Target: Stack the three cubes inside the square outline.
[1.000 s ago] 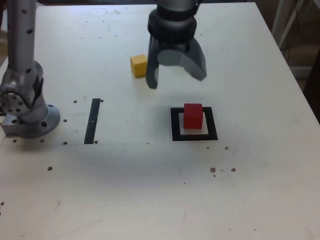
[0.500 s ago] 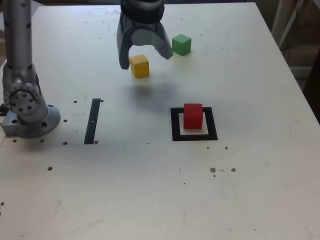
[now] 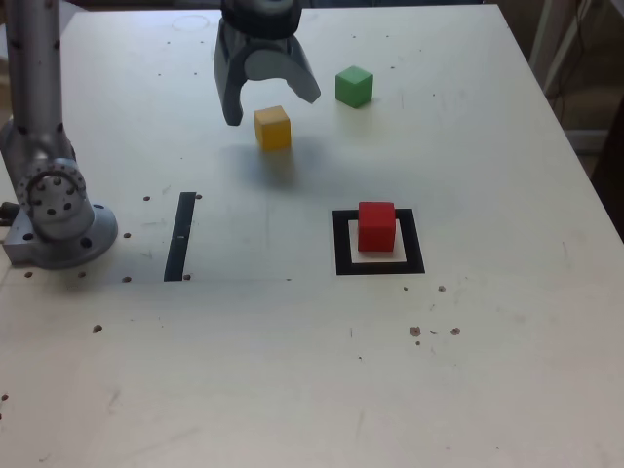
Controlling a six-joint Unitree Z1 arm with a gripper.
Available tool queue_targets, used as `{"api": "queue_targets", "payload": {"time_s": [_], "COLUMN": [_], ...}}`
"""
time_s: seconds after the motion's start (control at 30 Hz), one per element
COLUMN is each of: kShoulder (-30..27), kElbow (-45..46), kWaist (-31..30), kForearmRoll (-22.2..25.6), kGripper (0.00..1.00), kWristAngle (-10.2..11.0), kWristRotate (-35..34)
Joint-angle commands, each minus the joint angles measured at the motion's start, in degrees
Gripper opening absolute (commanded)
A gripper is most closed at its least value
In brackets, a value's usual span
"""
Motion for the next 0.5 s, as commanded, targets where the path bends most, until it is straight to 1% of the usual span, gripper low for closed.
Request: {"api": "queue_targets", "payload": {"time_s": [0.0,0.3,0.47], "kShoulder": [1.45,4.21,6.00], "kElbow": [0.40,1.83,2.64], "kWaist": [0.82,2.38,2.60], "kForearmRoll": [-0.49,-4.02,-5.75], "kGripper": [0.98,0.95,0.93], "kWristAngle": [0.24,1.19,1.15], "kWristRotate": [0.31,1.18,1.18]}}
